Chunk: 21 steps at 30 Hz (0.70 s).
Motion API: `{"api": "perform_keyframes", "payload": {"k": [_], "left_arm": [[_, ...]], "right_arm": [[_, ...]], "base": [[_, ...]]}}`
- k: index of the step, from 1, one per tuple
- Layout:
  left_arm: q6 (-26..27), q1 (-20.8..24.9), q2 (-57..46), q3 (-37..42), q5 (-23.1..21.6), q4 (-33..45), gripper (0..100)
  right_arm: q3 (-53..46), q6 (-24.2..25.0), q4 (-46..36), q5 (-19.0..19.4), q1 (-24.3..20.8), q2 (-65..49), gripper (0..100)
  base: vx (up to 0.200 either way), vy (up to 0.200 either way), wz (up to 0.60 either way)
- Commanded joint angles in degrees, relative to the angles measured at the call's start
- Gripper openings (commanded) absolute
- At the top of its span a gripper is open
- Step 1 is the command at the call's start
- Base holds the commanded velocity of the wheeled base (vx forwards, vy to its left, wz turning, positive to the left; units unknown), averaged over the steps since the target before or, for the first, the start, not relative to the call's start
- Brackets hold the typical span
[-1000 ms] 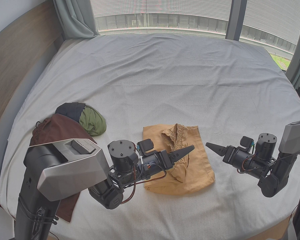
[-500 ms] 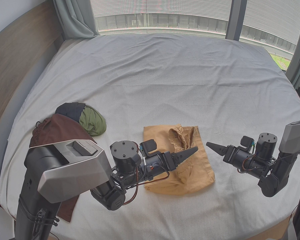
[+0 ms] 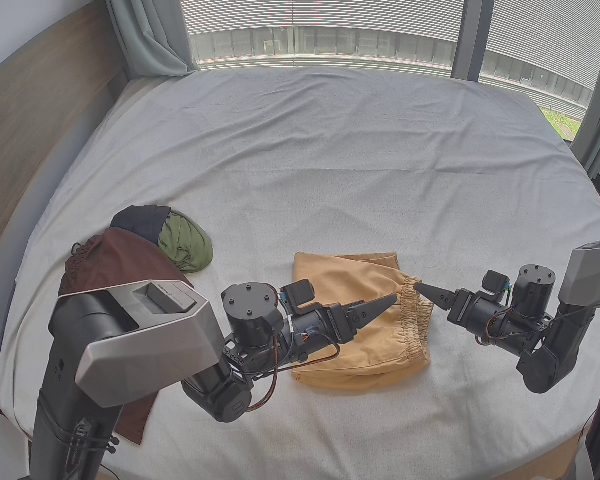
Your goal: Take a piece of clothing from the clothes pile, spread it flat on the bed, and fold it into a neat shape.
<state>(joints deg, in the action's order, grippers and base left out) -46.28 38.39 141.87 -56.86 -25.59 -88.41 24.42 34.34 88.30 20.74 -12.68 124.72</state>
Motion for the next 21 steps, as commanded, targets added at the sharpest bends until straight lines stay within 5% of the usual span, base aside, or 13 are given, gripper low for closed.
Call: {"api": "perform_keyframes", "payload": {"k": [1,21], "left_arm": [[-0.04,-0.51,0.07,0.43,0.01,-0.01,100],[7.34,-10.00,-3.09,8.78,-1.75,-0.10,100]], "right_arm": [[-0.42,0.02,0.03,0.09,-0.77,0.08,100],[-4.03,0.20,0.12,-0.08,-8.50,2.10,100]], "base": [[0.000,0.000,0.00],[0.000,0.000,0.00]]}}
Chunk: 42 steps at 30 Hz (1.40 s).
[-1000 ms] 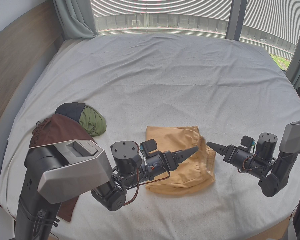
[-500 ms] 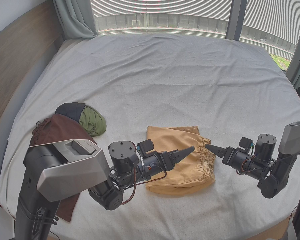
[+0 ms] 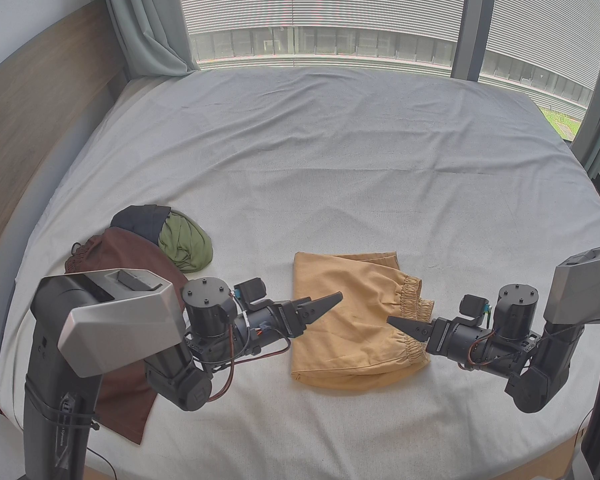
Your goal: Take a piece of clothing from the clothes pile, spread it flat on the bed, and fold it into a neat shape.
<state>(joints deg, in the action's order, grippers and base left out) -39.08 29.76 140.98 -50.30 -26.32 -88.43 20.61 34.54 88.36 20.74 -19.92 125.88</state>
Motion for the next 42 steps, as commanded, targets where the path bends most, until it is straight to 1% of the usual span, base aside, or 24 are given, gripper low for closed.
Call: {"api": "perform_keyframes", "payload": {"k": [1,3,4,7,12,15,16,18,22,23,24,27,32,40,42], "left_arm": [[0.15,-1.54,-2.73,2.66,-1.54,-0.08,100],[0.15,-2.16,-4.49,4.24,-3.30,-0.08,100],[0.15,-2.16,-4.49,4.24,-3.30,-0.08,100],[0.15,-3.39,-6.69,7.06,-6.02,-0.08,100],[0.15,-4.71,-8.45,10.22,-7.52,-0.16,100],[0.59,-5.94,-9.15,13.38,-9.80,-0.25,100],[0.59,-5.94,-9.15,13.38,-9.80,-0.25,100],[3.05,-6.82,-9.32,15.41,-11.12,-0.25,100],[7.97,-8.66,-9.24,17.78,-12.18,-0.25,100],[8.23,-8.84,-9.24,17.95,-12.35,-0.25,100],[10.25,-9.72,-9.32,19.19,-13.23,-0.25,100],[13.51,-10.33,-9.50,21.65,-13.85,-0.25,100],[16.23,-11.65,-9.50,23.14,-14.11,-0.25,100],[16.85,-13.76,-9.50,22.88,-14.20,-0.25,100],[19.04,-13.76,-9.59,22.96,-13.85,-0.25,100]], "right_arm": [[-0.22,0.01,0.06,-0.08,-1.53,1.12,100],[-0.22,0.09,0.15,-0.08,-1.97,2.00,100],[-0.22,0.09,0.15,-0.08,-1.97,2.00,100],[-0.22,0.09,0.24,-0.08,-2.76,3.23,100],[-0.22,-0.17,0.24,-0.26,-2.23,5.43,100],[-0.22,-0.35,0.15,-1.93,-2.14,6.40,100],[-0.22,-0.35,0.15,-1.93,-2.14,6.40,100],[-0.31,-0.43,0.15,-2.98,-2.32,7.80,100],[-1.45,-0.61,0.15,-2.89,-2.58,8.86,100],[-1.45,-0.70,0.15,-2.89,-2.58,8.94,100],[-1.81,-1.40,0.15,-2.98,-2.67,9.38,100],[-2.25,-2.90,0.15,-2.98,-3.11,10.70,100],[-2.07,-3.33,0.24,-2.98,-3.20,12.20,100],[-1.81,-3.33,0.24,-2.98,-3.46,11.93,100],[-2.25,-3.60,0.24,-3.07,-3.46,10.53,100]], "base": [[0.000,0.000,0.00],[0.000,0.000,0.00],[0.000,0.000,0.00],[0.000,0.000,0.00],[0.000,0.000,0.00],[0.000,0.000,0.00],[0.000,0.000,0.00],[0.000,0.000,0.00],[0.000,0.000,0.00],[0.000,0.000,0.00],[0.000,0.000,0.00],[0.000,0.000,0.00],[0.000,0.000,0.00],[0.000,0.000,0.00],[0.000,0.000,0.00]]}}
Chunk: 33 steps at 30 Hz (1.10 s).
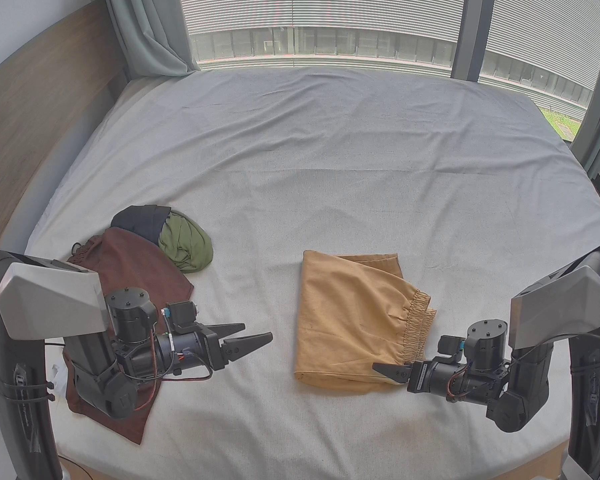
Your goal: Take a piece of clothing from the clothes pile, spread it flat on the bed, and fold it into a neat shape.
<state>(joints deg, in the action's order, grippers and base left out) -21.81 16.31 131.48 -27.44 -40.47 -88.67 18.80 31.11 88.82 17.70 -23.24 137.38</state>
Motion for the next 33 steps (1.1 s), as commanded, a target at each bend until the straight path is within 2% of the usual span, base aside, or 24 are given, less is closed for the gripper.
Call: {"api": "perform_keyframes", "payload": {"k": [1,2,3,4,8,13,17,22,33], "left_arm": [[2.12,-0.40,-0.08,0.11,0.31,-0.01,100],[2.12,-0.40,-0.08,0.11,0.31,-0.01,100],[5.55,-0.40,0.01,0.19,0.48,-0.01,100],[6.25,-0.40,0.10,0.19,0.48,-0.01,100],[6.52,-0.31,0.10,0.19,0.48,-0.01,100],[6.78,-1.02,-0.69,0.46,0.48,-0.01,100],[7.92,-1.46,-1.57,0.81,0.39,-0.01,100],[13.28,-2.42,-1.40,1.34,0.04,-0.01,100],[19.35,-2.60,-0.96,1.34,-0.04,-0.01,100]], "right_arm": [[-0.43,-0.26,-0.23,-0.03,-0.14,-1.23,100],[-0.43,-0.26,-0.23,-0.03,-0.14,-1.23,100],[-1.04,-1.05,-0.31,-0.39,-0.14,-4.05,100],[-1.66,-1.14,-0.31,-0.39,-0.14,-5.01,100],[-2.54,-1.32,-0.40,-0.47,-0.23,-7.65,100],[-3.24,-4.83,-0.31,-0.56,-0.14,-7.82,100],[-3.50,-4.83,-0.31,-0.47,-0.14,-7.91,100],[-3.59,-4.92,-0.40,-0.56,0.47,-8.62,100],[-3.42,-5.09,-0.49,-0.56,3.28,-7.65,100]], "base": [[0.000,0.000,0.00],[0.000,0.000,0.00],[0.000,0.000,0.00],[0.000,0.000,0.00],[0.000,0.000,0.00],[0.000,0.000,0.00],[0.000,0.000,0.00],[0.000,0.000,0.00],[0.000,0.000,0.00]]}}
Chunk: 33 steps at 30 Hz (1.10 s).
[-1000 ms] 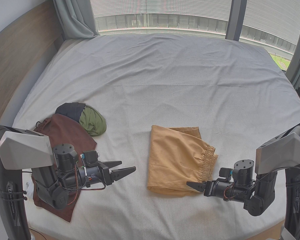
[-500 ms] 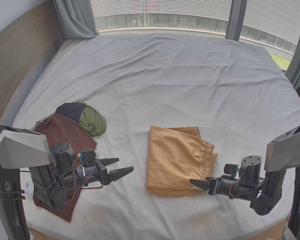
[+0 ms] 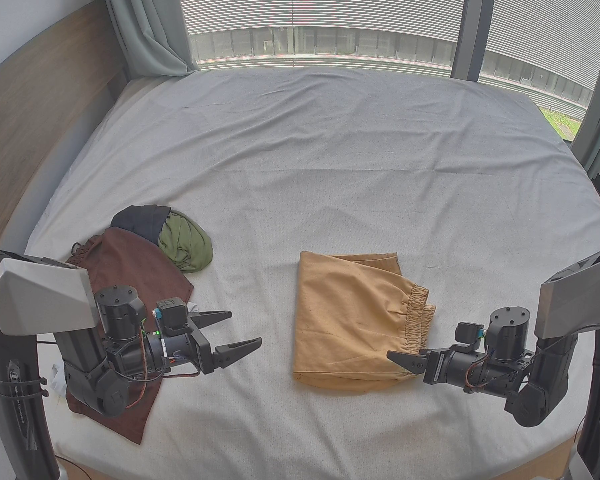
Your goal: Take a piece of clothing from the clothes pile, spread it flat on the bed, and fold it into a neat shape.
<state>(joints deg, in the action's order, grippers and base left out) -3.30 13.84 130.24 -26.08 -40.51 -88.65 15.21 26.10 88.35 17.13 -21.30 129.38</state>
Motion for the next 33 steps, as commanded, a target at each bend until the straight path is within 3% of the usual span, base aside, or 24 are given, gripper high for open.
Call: {"api": "perform_keyframes", "payload": {"k": [1,22,30,33], "left_arm": [[0.84,-0.13,0.36,-0.03,-0.01,-0.03,100],[2.95,-1.36,0.62,0.06,-0.18,-0.03,100],[2.95,-1.36,0.62,0.15,-0.18,-0.03,100],[2.95,-1.36,0.62,0.15,-0.18,-0.03,100]], "right_arm": [[0.17,-0.08,0.07,0.01,1.79,0.88,100],[2.19,-0.17,0.16,0.27,5.74,9.14,100],[4.83,1.06,0.16,0.27,4.95,13.36,100],[7.55,3.78,0.25,0.27,3.72,14.59,100]], "base": [[0.000,0.000,0.00],[0.000,0.000,0.00],[0.000,0.000,0.00],[0.000,0.000,0.00]]}}
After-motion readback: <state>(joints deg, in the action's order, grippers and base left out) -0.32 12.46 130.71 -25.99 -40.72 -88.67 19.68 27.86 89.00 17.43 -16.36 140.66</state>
